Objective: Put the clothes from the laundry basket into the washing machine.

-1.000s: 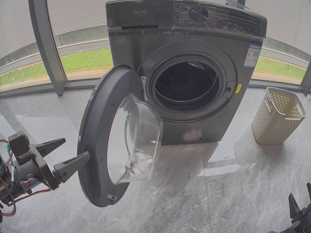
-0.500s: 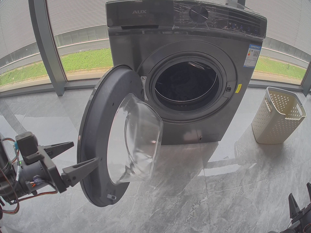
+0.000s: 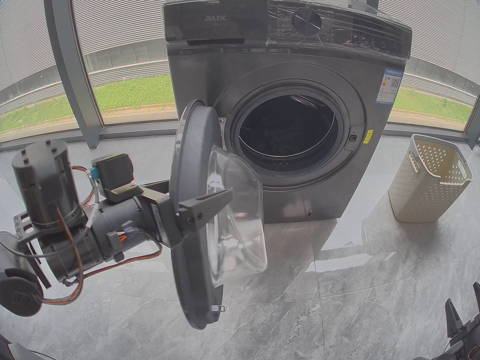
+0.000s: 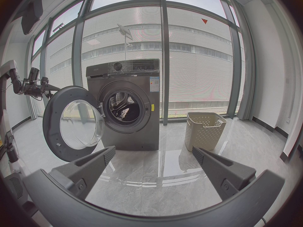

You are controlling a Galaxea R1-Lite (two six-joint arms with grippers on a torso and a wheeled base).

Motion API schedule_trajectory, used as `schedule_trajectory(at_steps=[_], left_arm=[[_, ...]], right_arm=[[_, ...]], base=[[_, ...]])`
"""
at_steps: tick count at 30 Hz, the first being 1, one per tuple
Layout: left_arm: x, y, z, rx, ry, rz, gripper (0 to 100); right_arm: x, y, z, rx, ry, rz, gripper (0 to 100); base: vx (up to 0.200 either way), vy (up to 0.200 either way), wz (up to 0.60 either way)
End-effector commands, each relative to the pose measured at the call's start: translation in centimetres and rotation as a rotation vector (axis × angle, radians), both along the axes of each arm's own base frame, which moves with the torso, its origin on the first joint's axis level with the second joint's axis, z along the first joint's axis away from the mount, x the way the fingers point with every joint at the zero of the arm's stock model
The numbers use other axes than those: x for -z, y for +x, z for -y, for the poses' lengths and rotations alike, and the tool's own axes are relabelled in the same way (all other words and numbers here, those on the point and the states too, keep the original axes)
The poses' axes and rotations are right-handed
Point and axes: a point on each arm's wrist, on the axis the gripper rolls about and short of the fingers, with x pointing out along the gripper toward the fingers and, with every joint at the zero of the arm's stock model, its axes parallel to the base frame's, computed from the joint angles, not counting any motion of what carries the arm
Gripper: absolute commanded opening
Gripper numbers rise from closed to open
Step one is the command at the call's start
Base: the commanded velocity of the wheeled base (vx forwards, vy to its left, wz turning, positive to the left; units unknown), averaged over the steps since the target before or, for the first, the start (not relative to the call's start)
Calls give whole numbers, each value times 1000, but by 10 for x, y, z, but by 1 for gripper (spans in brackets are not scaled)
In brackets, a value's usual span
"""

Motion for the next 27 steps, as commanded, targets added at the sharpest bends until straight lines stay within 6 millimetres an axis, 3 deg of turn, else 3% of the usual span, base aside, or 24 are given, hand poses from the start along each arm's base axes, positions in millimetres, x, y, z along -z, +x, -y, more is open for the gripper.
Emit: schedule_trajectory(at_steps=[1,5,14,16,19,25,27], left_arm=[[15,9,15,16,26,-48,100],[18,5,8,-25,38,-51,100],[-9,-43,-34,-49,-21,33,100],[-9,-43,-34,-49,-21,33,100],[-1,-57,-54,-84,36,-2,100],[19,-42,-77,-238,155,-27,100],[25,-33,-76,-247,183,-45,100]], right_arm=[[3,-1,0,0,0,6,100],[3,-1,0,0,0,6,100],[3,-1,0,0,0,5,100],[3,-1,0,0,0,5,100],[3,-1,0,0,-1,6,100],[3,-1,0,0,-1,5,100],[3,-1,0,0,-1,5,100]], base=[[0,0,0],[0,0,0],[0,0,0],[0,0,0],[0,0,0],[0,0,0],[0,0,0]])
